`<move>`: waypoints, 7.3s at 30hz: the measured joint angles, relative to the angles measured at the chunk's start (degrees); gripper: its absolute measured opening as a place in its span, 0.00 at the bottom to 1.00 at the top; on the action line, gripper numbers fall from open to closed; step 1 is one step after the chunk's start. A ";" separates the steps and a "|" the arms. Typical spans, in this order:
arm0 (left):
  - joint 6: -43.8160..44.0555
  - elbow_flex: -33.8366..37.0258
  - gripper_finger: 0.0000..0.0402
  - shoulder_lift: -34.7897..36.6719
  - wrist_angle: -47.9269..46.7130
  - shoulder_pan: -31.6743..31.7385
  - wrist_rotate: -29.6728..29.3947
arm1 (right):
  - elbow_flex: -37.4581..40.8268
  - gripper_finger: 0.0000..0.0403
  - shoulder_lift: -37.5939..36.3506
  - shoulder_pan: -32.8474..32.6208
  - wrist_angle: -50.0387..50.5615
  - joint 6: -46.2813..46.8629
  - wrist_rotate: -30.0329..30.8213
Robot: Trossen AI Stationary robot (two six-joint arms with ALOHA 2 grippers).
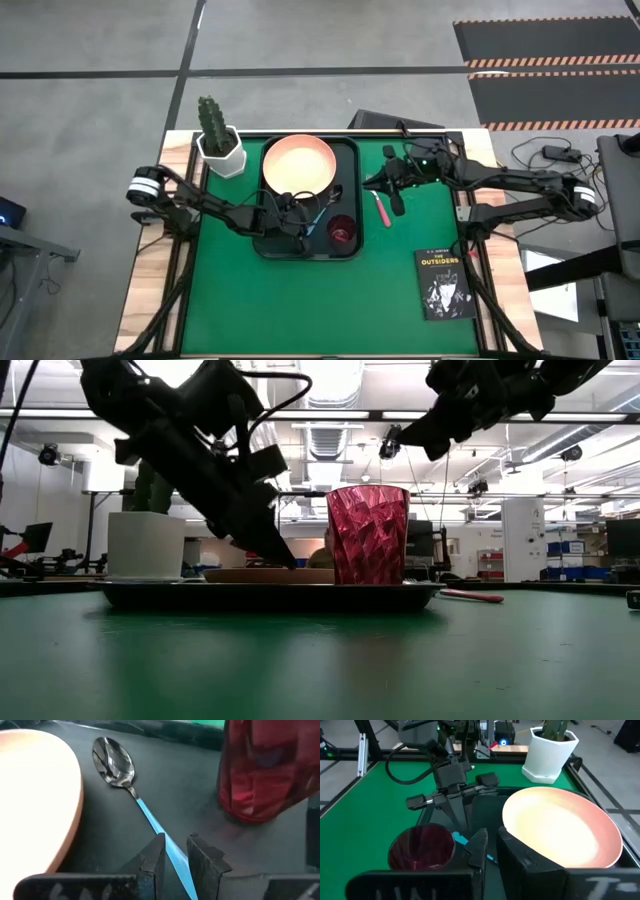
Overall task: Pick and place plate/cup/fork/spoon on tray
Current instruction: Put the blue spoon to the bottom of the light orange plate on the black serving tray, then put the pink fork to the bottom of the blue spoon on the black serving tray
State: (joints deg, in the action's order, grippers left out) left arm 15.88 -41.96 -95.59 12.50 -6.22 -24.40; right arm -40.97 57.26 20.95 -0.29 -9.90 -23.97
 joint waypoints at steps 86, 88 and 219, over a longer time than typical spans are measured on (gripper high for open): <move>-14.91 6.06 0.00 1.99 -2.87 5.09 -3.03 | 0.07 0.07 1.02 0.04 3.49 0.03 0.03; -14.72 6.32 0.00 1.99 -2.43 5.12 -3.07 | 0.09 0.07 1.02 0.04 3.49 0.05 0.03; -9.79 12.22 0.00 29.42 -11.54 2.40 -10.18 | -0.42 0.07 1.94 1.34 17.09 29.22 22.93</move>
State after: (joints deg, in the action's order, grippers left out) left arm 6.09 -29.74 -66.17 0.96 -3.81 -34.58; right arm -41.39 59.20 22.29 16.81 19.32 -1.04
